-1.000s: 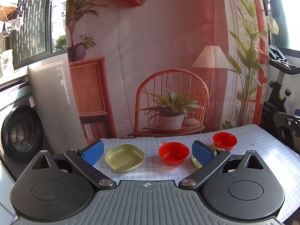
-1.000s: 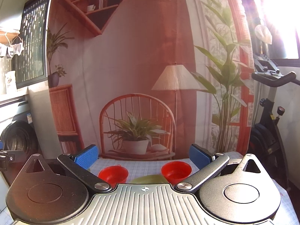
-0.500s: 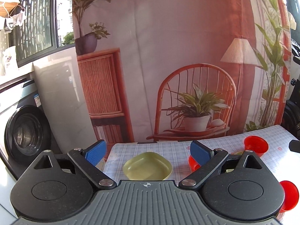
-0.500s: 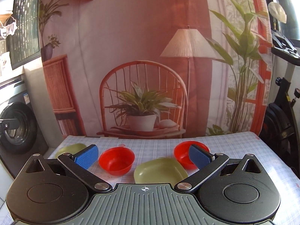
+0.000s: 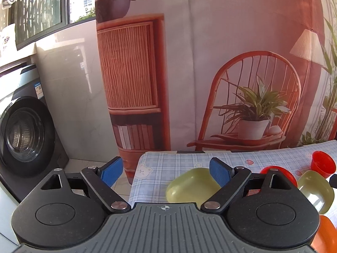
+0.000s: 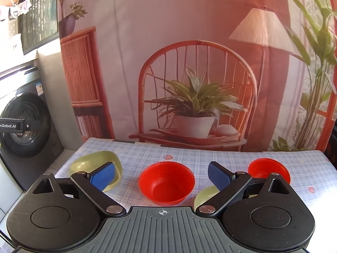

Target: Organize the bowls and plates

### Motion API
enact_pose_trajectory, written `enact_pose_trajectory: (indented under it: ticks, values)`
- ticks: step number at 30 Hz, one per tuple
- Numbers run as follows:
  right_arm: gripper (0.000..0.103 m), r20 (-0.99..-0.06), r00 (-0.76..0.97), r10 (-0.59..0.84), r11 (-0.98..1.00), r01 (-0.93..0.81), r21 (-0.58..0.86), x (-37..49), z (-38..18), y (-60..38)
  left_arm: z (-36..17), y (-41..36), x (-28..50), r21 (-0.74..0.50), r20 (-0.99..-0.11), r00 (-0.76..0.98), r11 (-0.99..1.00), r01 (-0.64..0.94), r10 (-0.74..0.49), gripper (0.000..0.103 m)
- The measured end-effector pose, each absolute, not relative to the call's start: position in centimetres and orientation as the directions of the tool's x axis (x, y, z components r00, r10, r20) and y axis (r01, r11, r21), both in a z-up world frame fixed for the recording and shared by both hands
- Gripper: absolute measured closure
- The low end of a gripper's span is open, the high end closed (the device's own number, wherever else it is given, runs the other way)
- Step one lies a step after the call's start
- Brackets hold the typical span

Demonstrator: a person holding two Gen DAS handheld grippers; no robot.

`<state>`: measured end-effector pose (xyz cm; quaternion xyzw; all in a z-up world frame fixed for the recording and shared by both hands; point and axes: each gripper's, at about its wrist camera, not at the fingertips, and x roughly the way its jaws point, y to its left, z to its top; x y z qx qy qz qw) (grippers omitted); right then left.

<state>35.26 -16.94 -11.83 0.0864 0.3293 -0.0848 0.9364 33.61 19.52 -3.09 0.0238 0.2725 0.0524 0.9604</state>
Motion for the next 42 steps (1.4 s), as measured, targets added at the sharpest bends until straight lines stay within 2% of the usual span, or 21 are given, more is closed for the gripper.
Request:
enact_pose_trajectory:
  ticks: [5, 7, 9, 11, 14, 19, 21, 22, 23, 25, 27, 29, 35, 37, 42]
  values:
    - [0.022, -0.678, 0.732, -0.061, 0.975, 0.188, 0.116, 40.1, -14.8, -15.1, -6.8, 21.9, 37.2, 0.032, -0.571, 0.818, 0.998, -0.059, 0.066, 0.021]
    - [0.03, -0.696, 0.717, -0.046, 0.975, 0.183, 0.124, 41.7, -15.9, -14.5, -8.6, 22.5, 38.3, 0.019, -0.588, 0.807, 0.998, -0.054, 0.055, 0.023]
    - [0.034, -0.706, 0.707, -0.036, 0.977, 0.173, 0.123, 43.2, -16.8, -13.8, -10.4, 23.0, 39.3, 0.003, -0.61, 0.791, 0.999, -0.054, 0.045, 0.028]
    - [0.036, -0.711, 0.702, -0.028, 0.981, 0.155, 0.114, 44.3, -17.7, -13.0, -12.2, 23.5, 40.0, -0.005, -0.633, 0.773, 0.998, -0.055, 0.039, 0.037]
    - [0.046, -0.727, 0.686, -0.003, 0.991, 0.101, 0.091, 45.9, -18.9, -11.7, -14.5, 24.1, 41.0, -0.025, -0.661, 0.75, 0.998, -0.06, 0.028, 0.042]
    - [0.055, -0.751, 0.66, 0.011, 0.996, 0.056, 0.064, 47.5, -20.6, -10.1, -16.4, 24.4, 42.1, -0.049, -0.68, 0.733, 0.998, -0.047, 0.001, 0.045]
    - [0.057, -0.763, 0.646, 0.022, 0.997, 0.045, 0.067, 47.9, -21.1, -9.7, -16.8, 24.3, 42.3, -0.054, -0.689, 0.725, 0.998, -0.034, -0.012, 0.05]
    - [0.058, -0.769, 0.639, 0.027, 0.997, 0.04, 0.069, 48.1, -21.4, -9.6, -17.1, 24.2, 42.5, -0.052, -0.694, 0.72, 0.998, -0.03, -0.014, 0.054]
    - [0.059, -0.773, 0.633, 0.032, 0.997, 0.035, 0.071, 48.2, -21.6, -9.5, -17.3, 24.1, 42.6, -0.052, -0.697, 0.717, 0.998, -0.022, -0.02, 0.064]
    - [0.062, -0.781, 0.624, 0.038, 0.997, 0.031, 0.073, 48.4, -22.0, -9.4, -17.8, 24.1, 42.4, -0.058, -0.703, 0.711, 0.998, -0.004, -0.038, 0.076]
    - [0.066, -0.788, 0.615, 0.037, 0.996, 0.038, 0.077, 48.7, -22.4, -9.5, -18.0, 24.3, 42.2, -0.072, -0.697, 0.716, 0.997, -0.001, -0.05, 0.078]
    - [0.068, -0.796, 0.604, 0.036, 0.995, 0.051, 0.084, 48.8, -22.9, -9.7, -18.3, 24.4, 42.1, -0.096, -0.694, 0.717, 0.995, 0.01, -0.074, 0.086]
    - [0.082, -0.795, 0.603, 0.06, 0.991, 0.062, 0.121, 49.0, -23.6, -9.9, -18.7, 24.5, 41.7, -0.122, -0.685, 0.723, 0.992, 0.018, -0.097, 0.086]
    - [0.092, -0.793, 0.605, 0.074, 0.99, 0.054, 0.133, 49.2, -23.6, -9.8, -18.7, 24.6, 41.6, -0.136, -0.679, 0.726, 0.991, 0.017, -0.105, 0.086]
    - [0.092, -0.784, 0.617, 0.061, 0.989, 0.067, 0.13, 50.0, -23.6, -9.7, -19.0, 24.5, 41.6, -0.132, -0.682, 0.725, 0.991, 0.015, -0.102, 0.086]
